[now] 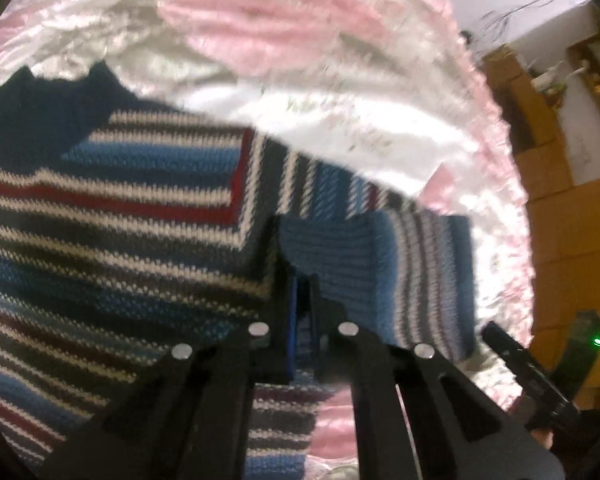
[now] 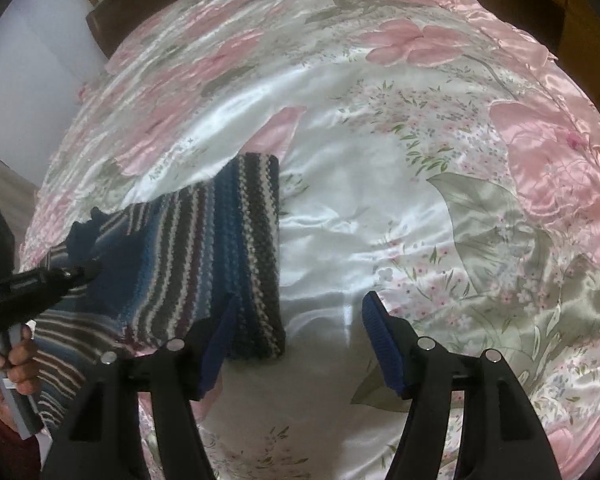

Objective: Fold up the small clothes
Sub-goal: 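Close the left gripper on the other sleeve cuff, then lift the held sleeve over the sweater body and open the left gripper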

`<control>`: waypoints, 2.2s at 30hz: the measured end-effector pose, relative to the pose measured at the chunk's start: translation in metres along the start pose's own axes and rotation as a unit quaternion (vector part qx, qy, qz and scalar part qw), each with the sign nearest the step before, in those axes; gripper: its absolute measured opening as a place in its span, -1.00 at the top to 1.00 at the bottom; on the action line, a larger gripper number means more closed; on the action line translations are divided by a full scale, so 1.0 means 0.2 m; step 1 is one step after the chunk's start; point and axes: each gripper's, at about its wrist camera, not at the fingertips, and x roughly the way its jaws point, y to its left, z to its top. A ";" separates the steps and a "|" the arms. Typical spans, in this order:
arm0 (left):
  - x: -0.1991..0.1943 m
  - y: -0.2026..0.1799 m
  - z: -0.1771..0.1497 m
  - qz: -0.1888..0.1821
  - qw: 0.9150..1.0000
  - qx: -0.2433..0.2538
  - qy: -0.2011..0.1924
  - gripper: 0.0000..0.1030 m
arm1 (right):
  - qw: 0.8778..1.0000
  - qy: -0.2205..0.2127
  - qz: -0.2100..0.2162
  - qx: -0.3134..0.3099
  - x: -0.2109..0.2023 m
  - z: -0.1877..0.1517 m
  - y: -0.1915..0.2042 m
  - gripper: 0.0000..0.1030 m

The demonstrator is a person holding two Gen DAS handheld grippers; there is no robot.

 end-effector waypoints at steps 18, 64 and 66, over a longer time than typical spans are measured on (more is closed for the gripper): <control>-0.78 0.81 0.26 0.118 0.981 -0.058 -0.145 0.93 | 0.997 0.026 0.036 -0.059 0.10 -0.04 0.41 -0.34; -1.10 1.69 0.11 0.246 0.961 -0.084 -0.095 -0.60 | 0.982 0.103 0.031 -0.157 0.47 -0.19 1.60 -0.06; -1.19 1.84 0.09 0.261 0.955 -0.104 -0.098 -0.60 | 0.979 0.115 0.031 -0.165 0.56 -0.21 1.74 -0.06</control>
